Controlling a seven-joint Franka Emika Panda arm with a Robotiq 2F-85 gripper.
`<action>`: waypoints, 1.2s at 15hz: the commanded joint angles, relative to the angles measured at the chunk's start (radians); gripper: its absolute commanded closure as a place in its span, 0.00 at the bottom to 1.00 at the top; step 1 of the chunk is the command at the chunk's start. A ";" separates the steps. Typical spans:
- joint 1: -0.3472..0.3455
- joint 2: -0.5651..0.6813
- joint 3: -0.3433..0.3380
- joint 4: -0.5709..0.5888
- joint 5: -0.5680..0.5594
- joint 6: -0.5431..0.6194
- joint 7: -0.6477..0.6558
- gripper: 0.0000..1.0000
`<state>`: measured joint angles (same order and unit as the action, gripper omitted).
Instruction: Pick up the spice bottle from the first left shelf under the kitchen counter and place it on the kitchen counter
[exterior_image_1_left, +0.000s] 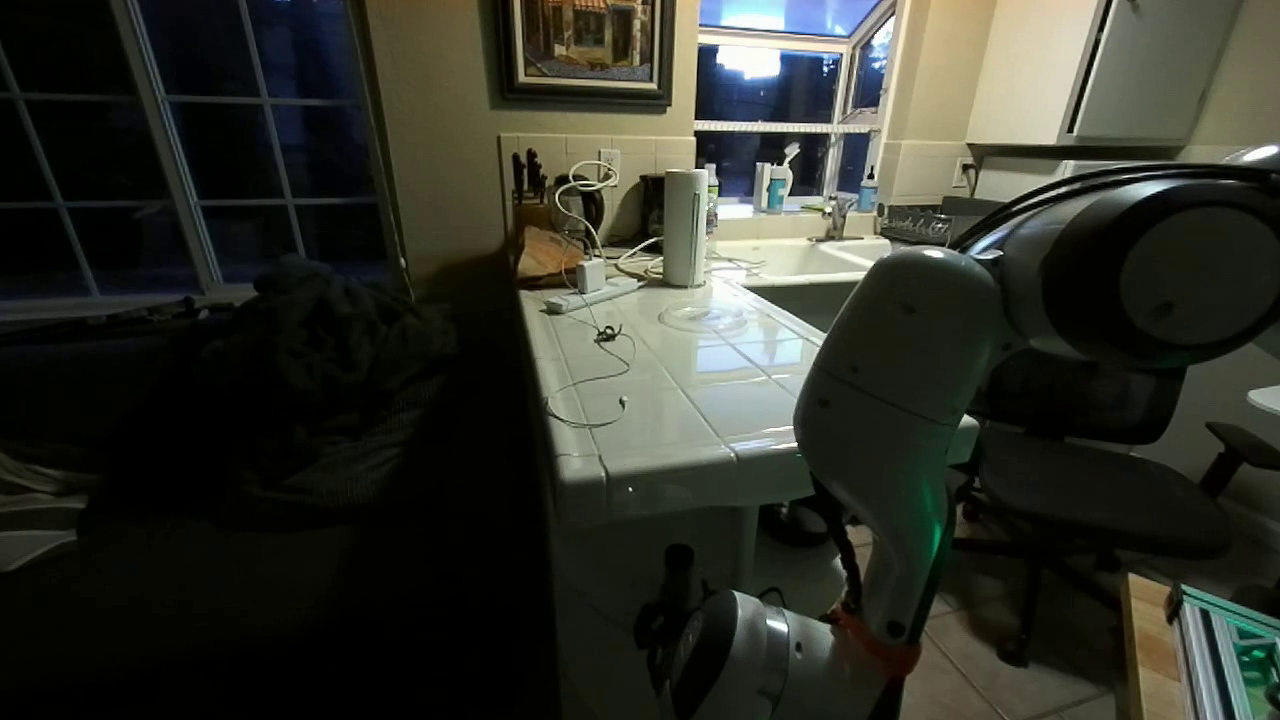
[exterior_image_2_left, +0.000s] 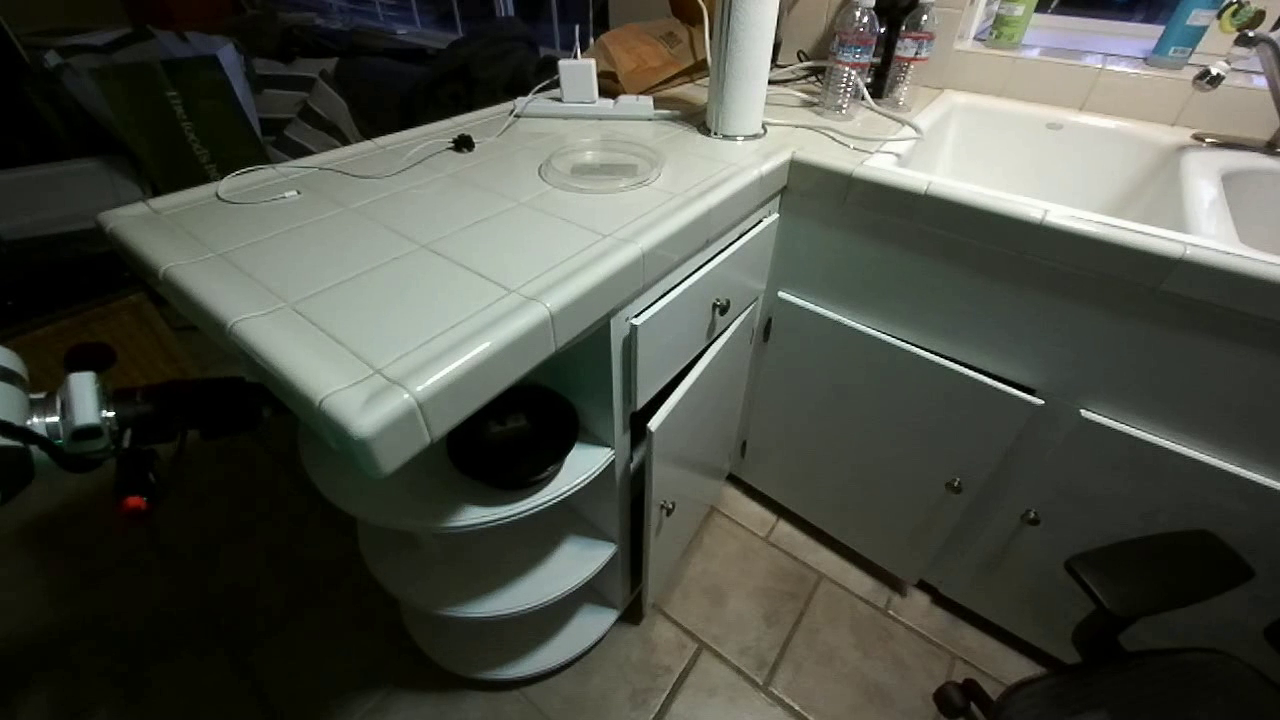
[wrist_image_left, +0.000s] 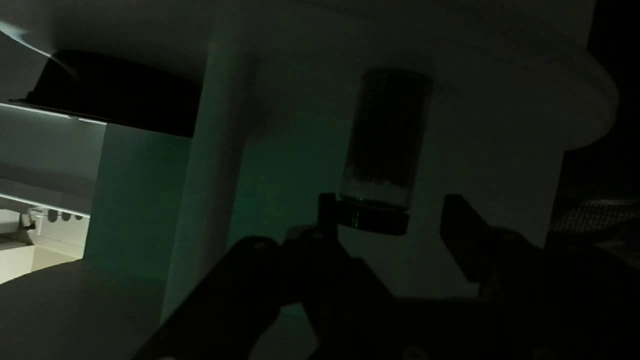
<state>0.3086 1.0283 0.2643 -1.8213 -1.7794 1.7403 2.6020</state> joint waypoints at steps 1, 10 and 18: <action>0.001 0.022 -0.015 -0.004 -0.063 0.027 0.058 0.10; -0.021 0.096 -0.051 0.056 -0.171 0.006 0.075 0.00; -0.052 0.120 -0.065 0.088 -0.216 0.008 0.082 0.00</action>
<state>0.2679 1.1224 0.2019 -1.7559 -1.9628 1.7400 2.6435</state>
